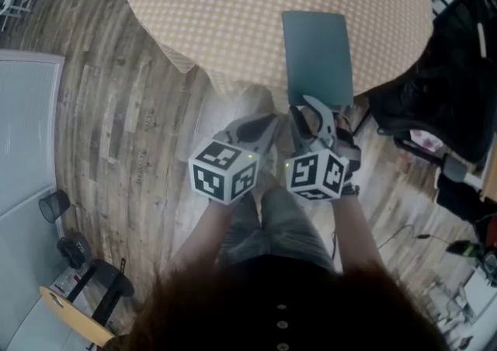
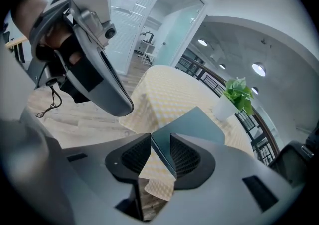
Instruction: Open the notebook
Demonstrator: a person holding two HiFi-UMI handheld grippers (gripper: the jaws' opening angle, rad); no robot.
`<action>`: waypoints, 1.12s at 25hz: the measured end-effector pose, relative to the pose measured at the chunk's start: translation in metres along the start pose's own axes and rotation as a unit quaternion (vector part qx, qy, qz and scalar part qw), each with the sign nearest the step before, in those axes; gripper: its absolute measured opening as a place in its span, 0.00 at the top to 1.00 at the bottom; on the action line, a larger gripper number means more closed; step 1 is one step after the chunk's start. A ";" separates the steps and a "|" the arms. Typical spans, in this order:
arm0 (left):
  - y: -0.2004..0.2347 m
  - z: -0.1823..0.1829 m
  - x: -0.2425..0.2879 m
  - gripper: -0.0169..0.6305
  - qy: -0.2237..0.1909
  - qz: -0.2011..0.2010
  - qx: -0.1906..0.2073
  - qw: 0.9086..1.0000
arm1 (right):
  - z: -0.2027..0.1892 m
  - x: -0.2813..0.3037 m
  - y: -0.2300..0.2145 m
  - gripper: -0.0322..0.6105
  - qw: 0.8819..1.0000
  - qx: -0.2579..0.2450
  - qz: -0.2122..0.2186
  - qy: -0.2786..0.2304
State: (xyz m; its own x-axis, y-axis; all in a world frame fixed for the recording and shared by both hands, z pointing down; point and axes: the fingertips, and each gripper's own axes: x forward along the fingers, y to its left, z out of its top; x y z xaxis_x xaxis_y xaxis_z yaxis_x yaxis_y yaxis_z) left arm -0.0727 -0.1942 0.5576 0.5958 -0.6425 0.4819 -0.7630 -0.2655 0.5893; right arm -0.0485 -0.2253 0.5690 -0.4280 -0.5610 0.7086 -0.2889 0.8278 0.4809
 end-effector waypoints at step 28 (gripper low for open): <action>-0.008 -0.007 0.001 0.96 0.013 -0.006 0.001 1.000 | 0.007 -0.005 -0.009 0.89 0.998 0.052 -0.019 -0.035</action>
State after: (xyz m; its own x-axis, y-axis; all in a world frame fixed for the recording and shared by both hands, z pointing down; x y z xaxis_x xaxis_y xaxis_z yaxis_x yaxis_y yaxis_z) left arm -0.0646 -0.1882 0.5579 0.6106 -0.6210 0.4915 -0.7566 -0.2743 0.5935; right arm -0.0503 -0.2298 0.5578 -0.4721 -0.5934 0.6519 -0.3912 0.8038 0.4483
